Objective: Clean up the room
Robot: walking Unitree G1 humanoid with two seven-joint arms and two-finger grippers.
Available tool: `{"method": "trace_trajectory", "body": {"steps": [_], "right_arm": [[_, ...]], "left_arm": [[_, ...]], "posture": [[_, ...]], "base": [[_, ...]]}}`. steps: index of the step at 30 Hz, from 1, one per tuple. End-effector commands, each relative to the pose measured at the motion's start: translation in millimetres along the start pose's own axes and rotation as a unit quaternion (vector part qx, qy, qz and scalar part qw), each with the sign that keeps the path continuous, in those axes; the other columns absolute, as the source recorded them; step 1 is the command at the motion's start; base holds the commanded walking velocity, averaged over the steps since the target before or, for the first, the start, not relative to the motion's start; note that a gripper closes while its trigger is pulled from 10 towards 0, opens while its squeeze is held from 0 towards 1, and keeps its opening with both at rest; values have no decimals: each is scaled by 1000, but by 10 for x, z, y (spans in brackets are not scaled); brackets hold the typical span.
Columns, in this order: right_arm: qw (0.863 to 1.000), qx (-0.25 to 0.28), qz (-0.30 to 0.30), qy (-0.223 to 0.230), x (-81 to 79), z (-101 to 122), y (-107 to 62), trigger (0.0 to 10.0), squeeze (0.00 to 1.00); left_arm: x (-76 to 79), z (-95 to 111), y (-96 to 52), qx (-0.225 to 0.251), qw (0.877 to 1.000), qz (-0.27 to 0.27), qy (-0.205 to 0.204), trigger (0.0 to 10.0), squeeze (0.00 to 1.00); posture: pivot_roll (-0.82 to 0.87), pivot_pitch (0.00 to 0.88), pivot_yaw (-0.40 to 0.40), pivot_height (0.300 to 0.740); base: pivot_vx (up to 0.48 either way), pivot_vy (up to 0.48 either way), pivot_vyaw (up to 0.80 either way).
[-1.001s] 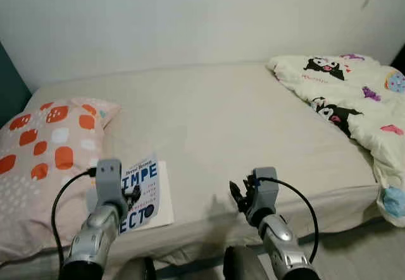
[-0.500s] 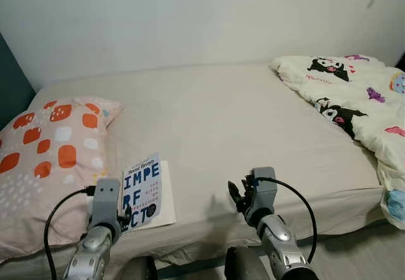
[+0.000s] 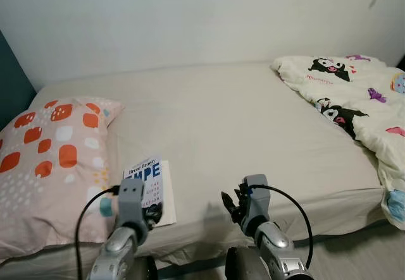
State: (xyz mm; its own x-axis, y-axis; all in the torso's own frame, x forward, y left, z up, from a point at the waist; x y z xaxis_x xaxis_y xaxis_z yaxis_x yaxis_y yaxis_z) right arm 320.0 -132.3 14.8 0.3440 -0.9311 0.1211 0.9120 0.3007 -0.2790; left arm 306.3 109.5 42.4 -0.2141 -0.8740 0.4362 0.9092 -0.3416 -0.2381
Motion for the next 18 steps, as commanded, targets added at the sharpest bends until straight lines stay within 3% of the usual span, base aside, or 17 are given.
{"method": "trace_trajectory", "body": {"steps": [1, 4, 6, 8, 9, 10, 11, 13, 14, 18], "right_arm": [[1000, -26, 4, -7, -20, -110, -24, 10000, 0], [1000, -29, 6, -3, -26, -119, -22, 10000, 0], [1000, -29, 6, -3, -26, -119, -22, 10000, 0], [1000, -25, 8, 1, -36, -96, -9, 10000, 0], [1000, -25, 8, 1, -36, -96, -9, 10000, 0], [1000, -20, 8, 4, -36, -67, 4, 10000, 0], [1000, -7, 3, 6, -20, -9, 23, 10000, 0], [999, 30, -12, 13, 27, 140, 48, 10000, 0], [999, 46, -18, 18, 45, 200, 52, 10000, 0], [997, 66, -24, 21, 61, 274, 54, 10000, 0]], "left_arm": [[89, -131, -31, -31, 999, -33, 5, 10000, 0], [218, -308, -78, -84, 993, -83, 20, 10000, 0], [218, -308, -78, -84, 993, -83, 20, 10000, 0], [329, -297, -132, -97, 987, -125, -24, 10000, 0], [329, -297, -132, -97, 987, -125, -24, 10000, 0], [346, -196, -124, -76, 987, -126, -58, 10000, 0], [274, 39, -73, -16, 990, -96, -102, 10000, 0], [5, 469, -48, 98, 975, -17, -196, 10000, 0], [-91, 583, -69, 129, 967, 4, -219, 10000, 0], [-197, 713, -131, 165, 968, 30, -185, 10000, 0]], "posture": [[29, 117, -64, 610], [31, 110, -64, 610], [31, 110, -64, 610], [31, 110, -64, 610], [31, 110, -64, 610], [28, 102, -62, 610], [28, 99, -62, 610], [28, 94, -61, 610], [28, 94, -61, 610], [28, 88, -61, 610]], "base": [[0, 0, 0], [0, 0, 0], [0, 0, 0], [0, 0, 0], [0, 0, 0], [0, 0, 0], [0, 0, 0], [0, 0, 0], [0, 0, 0], [0, 0, 0]]}}
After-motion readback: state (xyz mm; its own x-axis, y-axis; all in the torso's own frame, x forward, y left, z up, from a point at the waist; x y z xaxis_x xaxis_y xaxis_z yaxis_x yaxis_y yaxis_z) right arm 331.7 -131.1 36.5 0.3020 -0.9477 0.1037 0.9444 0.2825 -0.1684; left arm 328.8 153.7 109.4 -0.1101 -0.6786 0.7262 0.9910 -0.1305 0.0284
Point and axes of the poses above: a point about 5 cm out from each wrist's last joint towards the gripper, its own y axis pointing out of the wrist towards the gripper, its own z axis along the axis of the wrist's last joint, x = y × z, the point moved 3 cm from there along y, pointing out of the wrist towards the gripper, and after that the axes turned 13 degrees about -y, right-handed, at the moved point
